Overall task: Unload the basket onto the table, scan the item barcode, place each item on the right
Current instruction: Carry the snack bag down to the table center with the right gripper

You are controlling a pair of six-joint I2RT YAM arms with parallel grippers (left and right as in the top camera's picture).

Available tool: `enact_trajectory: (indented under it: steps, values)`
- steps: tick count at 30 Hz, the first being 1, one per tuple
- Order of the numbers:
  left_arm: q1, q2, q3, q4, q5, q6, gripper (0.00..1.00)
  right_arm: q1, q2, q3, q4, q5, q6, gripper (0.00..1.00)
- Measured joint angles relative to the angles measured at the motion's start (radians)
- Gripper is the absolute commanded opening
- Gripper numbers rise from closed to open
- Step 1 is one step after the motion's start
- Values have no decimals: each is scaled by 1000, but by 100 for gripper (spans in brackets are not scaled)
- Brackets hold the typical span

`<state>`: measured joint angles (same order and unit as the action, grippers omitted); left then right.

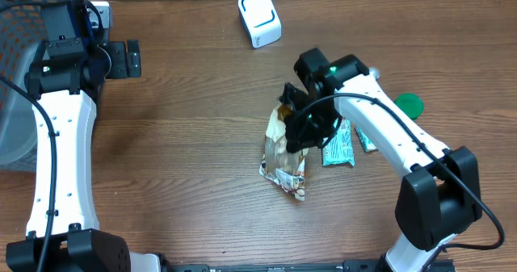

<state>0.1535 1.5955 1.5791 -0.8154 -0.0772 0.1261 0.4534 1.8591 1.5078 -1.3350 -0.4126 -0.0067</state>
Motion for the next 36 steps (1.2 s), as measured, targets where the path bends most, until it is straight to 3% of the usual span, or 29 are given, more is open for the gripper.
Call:
enact_trajectory:
  steps: [6,26,32,34,35,36]
  values:
    - [0,0,0,0,0,0,100,0,1,-29,25,10,3,15]
    - [0,0,0,0,0,0,100,0,1,-29,-12,20,54,15]
    - [0,0,0,0,0,0,100,0,1,-43,-1,20,58,23]
    - [0,0,0,0,0,0,100,0,1,-64,14,20,58,61]
    - [0,0,0,0,0,0,100,0,1,-71,22,20,61,76]
    - [0,0,0,0,0,0,100,0,1,-77,34,20,61,85]
